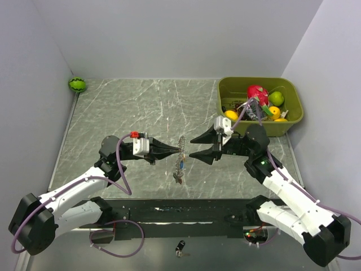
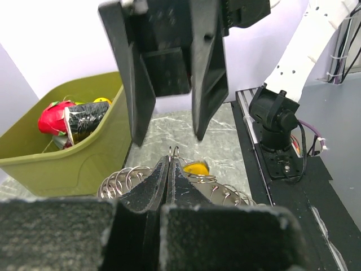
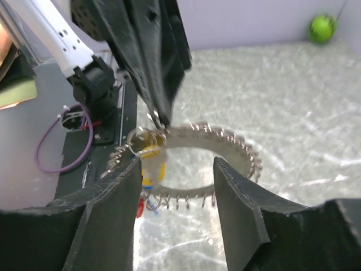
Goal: Put the keys on the keyring
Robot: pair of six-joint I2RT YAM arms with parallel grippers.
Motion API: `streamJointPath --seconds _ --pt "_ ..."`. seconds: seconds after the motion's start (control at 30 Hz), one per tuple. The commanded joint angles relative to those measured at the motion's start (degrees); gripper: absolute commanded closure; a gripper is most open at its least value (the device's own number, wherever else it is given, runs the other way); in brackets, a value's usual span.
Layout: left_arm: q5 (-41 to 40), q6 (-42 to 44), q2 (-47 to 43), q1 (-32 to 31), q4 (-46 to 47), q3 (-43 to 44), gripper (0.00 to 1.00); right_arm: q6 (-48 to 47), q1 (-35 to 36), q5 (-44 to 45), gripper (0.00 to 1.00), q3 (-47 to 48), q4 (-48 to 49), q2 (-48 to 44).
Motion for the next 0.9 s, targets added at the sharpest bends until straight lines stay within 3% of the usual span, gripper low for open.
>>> streamJointPath --seconds 0.0,0.27,0.87 --pt "1.62 -1.16 -0.06 -0.06 6.97 0.64 0.99 0.11 -0.2 -2.38 0.39 0.29 5.85 -2.1" --pt "2.41 -3.28 1.79 -0.06 10.49 0.64 0.99 3.28 0.5 -6.53 0.52 1.79 9.73 1.41" --pt "2.68 -4.95 1.7 -0.06 13.3 -0.42 0.99 5.65 2.79 -6.45 0.57 3.37 12.98 4.14"
